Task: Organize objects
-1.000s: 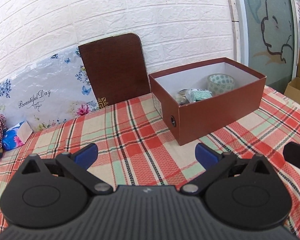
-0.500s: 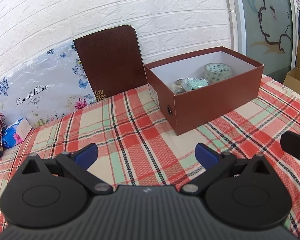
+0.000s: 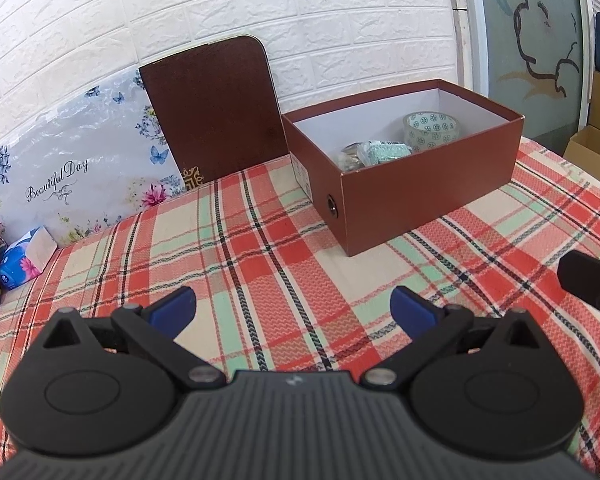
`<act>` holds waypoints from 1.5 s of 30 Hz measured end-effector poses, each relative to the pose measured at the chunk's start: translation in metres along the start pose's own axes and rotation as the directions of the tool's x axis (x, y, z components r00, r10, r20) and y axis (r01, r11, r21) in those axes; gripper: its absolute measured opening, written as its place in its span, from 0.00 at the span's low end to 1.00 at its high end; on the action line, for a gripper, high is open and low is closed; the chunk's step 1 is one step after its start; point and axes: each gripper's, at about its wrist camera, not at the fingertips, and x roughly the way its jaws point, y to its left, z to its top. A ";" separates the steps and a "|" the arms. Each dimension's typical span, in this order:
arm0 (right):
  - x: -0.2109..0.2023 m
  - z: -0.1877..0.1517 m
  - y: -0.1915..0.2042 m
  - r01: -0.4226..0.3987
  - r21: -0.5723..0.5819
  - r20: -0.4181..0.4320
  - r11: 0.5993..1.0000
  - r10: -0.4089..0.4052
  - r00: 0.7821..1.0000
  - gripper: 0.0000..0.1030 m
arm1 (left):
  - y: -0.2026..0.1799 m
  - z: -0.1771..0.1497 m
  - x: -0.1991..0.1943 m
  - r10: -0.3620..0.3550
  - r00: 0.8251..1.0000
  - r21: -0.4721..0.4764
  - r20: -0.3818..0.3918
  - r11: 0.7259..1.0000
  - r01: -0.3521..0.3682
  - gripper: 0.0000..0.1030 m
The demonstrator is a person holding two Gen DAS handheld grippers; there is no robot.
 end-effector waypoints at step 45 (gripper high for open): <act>0.011 -0.006 0.000 -0.009 -0.014 -0.045 1.000 0.008 0.999 0.90 | 0.000 -0.005 0.012 -0.054 0.993 -0.017 -0.101 0.998 0.052 1.00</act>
